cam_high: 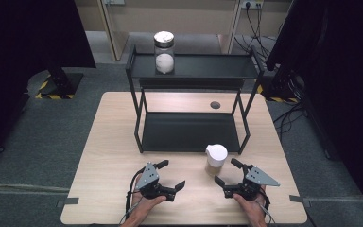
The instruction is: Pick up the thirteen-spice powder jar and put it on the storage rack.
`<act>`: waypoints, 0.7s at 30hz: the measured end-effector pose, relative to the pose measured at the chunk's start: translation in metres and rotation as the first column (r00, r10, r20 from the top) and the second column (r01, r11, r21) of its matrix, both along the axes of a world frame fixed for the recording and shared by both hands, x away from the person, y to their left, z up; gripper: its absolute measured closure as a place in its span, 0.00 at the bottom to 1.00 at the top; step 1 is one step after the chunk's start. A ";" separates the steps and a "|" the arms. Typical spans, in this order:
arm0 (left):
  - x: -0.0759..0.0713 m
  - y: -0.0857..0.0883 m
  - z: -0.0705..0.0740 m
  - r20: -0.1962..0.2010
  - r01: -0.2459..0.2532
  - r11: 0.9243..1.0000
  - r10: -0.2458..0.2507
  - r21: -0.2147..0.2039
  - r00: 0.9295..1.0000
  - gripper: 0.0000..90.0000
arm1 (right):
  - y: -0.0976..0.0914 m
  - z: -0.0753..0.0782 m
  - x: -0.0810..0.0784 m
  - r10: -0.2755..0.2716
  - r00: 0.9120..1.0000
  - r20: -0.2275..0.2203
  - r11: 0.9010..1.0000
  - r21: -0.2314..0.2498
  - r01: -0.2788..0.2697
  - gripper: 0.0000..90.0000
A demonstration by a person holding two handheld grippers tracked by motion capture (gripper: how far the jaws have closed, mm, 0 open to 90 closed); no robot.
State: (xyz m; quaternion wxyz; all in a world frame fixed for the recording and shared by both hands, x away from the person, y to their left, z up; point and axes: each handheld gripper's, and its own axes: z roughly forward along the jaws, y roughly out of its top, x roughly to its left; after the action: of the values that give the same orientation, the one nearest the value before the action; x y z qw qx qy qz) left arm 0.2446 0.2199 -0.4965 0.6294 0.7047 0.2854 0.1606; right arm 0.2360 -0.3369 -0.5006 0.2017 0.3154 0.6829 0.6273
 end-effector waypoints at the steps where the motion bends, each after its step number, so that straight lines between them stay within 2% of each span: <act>1: 0.000 0.000 0.000 -0.001 0.000 1.000 0.000 0.000 1.000 0.01 | 0.000 0.000 0.000 0.000 1.000 0.000 1.000 -0.001 0.000 0.01; 21: 0.000 0.001 -0.001 -0.004 0.002 1.000 -0.002 -0.006 1.000 0.01 | 0.009 0.006 0.008 -0.026 0.999 0.023 0.999 -0.025 0.026 0.01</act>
State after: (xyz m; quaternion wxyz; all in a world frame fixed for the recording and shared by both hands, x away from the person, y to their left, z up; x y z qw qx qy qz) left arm 0.2442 0.2207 -0.4978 0.6313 0.7032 0.2865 0.1579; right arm 0.2442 -0.3276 -0.4946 0.2215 0.3147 0.6842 0.6195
